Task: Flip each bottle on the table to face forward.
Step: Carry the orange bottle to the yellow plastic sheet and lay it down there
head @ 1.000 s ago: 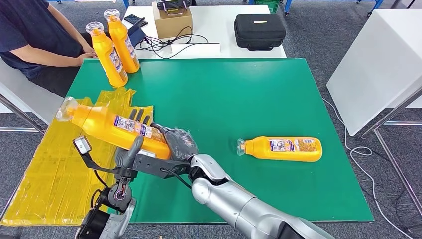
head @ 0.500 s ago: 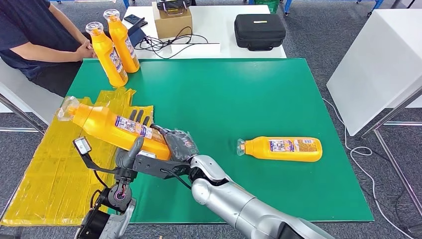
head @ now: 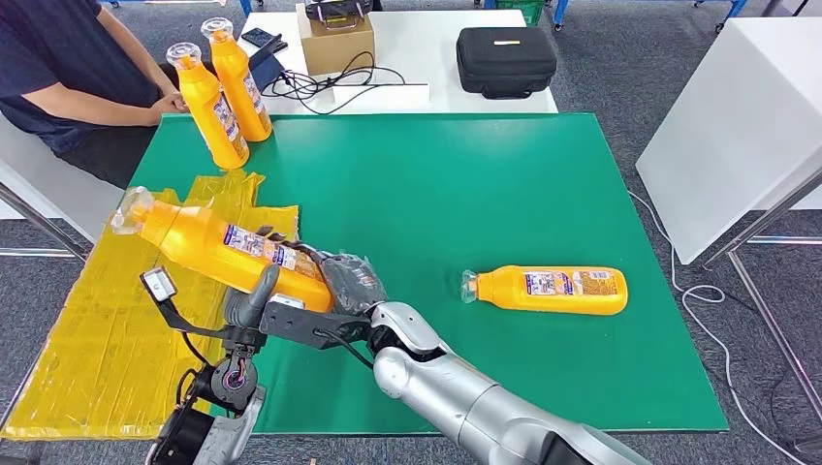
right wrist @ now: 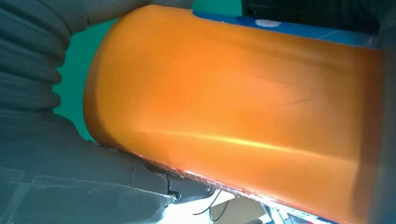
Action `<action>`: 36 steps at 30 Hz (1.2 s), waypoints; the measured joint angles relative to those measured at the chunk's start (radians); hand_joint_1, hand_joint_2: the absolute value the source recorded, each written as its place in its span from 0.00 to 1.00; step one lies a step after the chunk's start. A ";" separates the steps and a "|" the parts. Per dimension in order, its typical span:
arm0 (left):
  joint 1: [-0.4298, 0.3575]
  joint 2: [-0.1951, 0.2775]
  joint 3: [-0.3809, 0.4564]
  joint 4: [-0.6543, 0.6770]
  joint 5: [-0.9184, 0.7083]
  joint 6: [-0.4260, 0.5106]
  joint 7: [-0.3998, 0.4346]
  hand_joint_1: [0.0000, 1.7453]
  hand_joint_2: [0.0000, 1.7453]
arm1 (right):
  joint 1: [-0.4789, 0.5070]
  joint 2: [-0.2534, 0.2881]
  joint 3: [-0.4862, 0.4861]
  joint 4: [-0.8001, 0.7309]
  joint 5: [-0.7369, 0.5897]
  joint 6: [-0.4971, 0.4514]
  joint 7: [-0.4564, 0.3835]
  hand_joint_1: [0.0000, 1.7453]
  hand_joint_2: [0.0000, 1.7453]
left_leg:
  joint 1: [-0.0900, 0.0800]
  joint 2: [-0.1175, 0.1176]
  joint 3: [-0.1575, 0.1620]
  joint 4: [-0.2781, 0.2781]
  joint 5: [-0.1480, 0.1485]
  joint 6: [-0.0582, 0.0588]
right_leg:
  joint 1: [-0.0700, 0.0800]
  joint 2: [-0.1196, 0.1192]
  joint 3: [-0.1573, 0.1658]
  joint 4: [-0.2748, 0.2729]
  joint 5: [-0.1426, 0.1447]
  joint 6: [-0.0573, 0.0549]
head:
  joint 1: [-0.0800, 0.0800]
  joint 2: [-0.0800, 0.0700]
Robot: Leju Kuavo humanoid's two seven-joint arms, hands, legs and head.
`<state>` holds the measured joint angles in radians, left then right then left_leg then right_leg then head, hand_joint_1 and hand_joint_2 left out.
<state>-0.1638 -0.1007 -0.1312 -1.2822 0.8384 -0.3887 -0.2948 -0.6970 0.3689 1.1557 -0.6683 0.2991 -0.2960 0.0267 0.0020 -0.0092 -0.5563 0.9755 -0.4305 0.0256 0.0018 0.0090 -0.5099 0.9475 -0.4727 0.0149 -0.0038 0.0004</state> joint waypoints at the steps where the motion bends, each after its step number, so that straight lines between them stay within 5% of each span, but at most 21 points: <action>1: 0.000 0.000 0.000 0.000 0.000 0.000 -0.002 1.00 1.00 | -0.001 0.000 -0.001 0.001 0.000 0.000 -0.001 1.00 1.00 | 0.000 0.000 0.000 0.000 0.000 0.000 | 0.000 0.000 0.000 0.000 0.000 0.000 | 0.000 0.000; 8: -0.004 0.000 0.000 0.004 -0.002 0.000 -0.010 1.00 1.00 | -0.003 0.000 -0.008 0.010 -0.002 0.000 -0.014 1.00 1.00 | 0.000 0.000 0.000 0.000 0.000 0.000 | 0.000 0.000 0.000 0.000 0.000 0.000 | 0.000 0.000; 9: -0.007 0.000 -0.001 0.007 -0.002 0.001 -0.012 1.00 1.00 | -0.004 0.000 -0.008 0.012 -0.002 0.000 -0.014 0.92 1.00 | 0.000 0.000 0.000 0.000 0.000 0.000 | 0.000 0.000 0.000 0.000 0.000 0.000 | 0.000 0.000; 11: -0.014 0.000 -0.001 0.014 -0.002 0.001 -0.016 1.00 1.00 | -0.010 0.000 -0.011 0.017 -0.003 -0.002 -0.015 0.42 1.00 | 0.000 0.000 0.000 0.000 0.000 0.000 | 0.000 0.000 0.000 0.000 0.000 0.000 | 0.000 0.000; 13: -0.025 0.001 -0.002 0.020 -0.006 0.005 -0.024 1.00 1.00 | -0.016 0.000 -0.017 0.026 -0.002 -0.007 -0.023 0.00 0.50 | 0.000 0.000 0.000 0.000 0.000 0.000 | 0.000 0.000 0.000 0.000 0.000 0.000 | 0.000 0.000; 15: -0.036 0.005 -0.001 0.025 -0.022 0.014 -0.042 1.00 1.00 | -0.021 0.000 -0.034 0.041 0.007 -0.015 -0.048 0.00 0.00 | 0.000 0.000 0.000 0.000 0.000 0.000 | 0.000 0.000 0.000 0.000 0.000 0.000 | 0.000 0.000; 22: -0.057 0.031 0.045 0.028 -0.153 0.069 -0.139 1.00 1.00 | -0.003 -0.040 -0.217 0.037 0.109 -0.021 -0.118 0.00 0.00 | 0.000 -0.001 0.000 0.000 0.000 0.000 | 0.000 0.000 0.001 0.000 0.000 0.000 | 0.000 0.000; 29: -0.045 0.062 0.125 0.025 -0.343 0.199 -0.258 1.00 1.00 | 0.085 -0.120 -0.475 -0.147 0.183 0.023 -0.186 0.00 0.00 | 0.000 -0.001 -0.001 0.000 0.000 0.000 | 0.000 0.000 0.001 0.000 0.000 0.000 | 0.000 0.000; 36: -0.032 0.081 0.177 0.019 -0.418 0.267 -0.304 1.00 1.00 | 0.145 -0.166 -0.579 -0.244 0.183 0.030 -0.207 0.00 0.00 | 0.000 -0.001 0.000 0.000 0.000 0.000 | 0.000 0.000 0.001 0.000 0.000 0.000 | 0.000 0.000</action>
<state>-0.1963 -0.0201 0.0454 -1.2636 0.4203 -0.1215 -0.5986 -0.5516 0.2028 0.5771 -0.9120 0.4822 -0.2662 -0.1806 0.0019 -0.0104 -0.5567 0.9755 -0.4304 0.0256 0.0020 0.0086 -0.5093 0.9477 -0.4726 0.0149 -0.0038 0.0004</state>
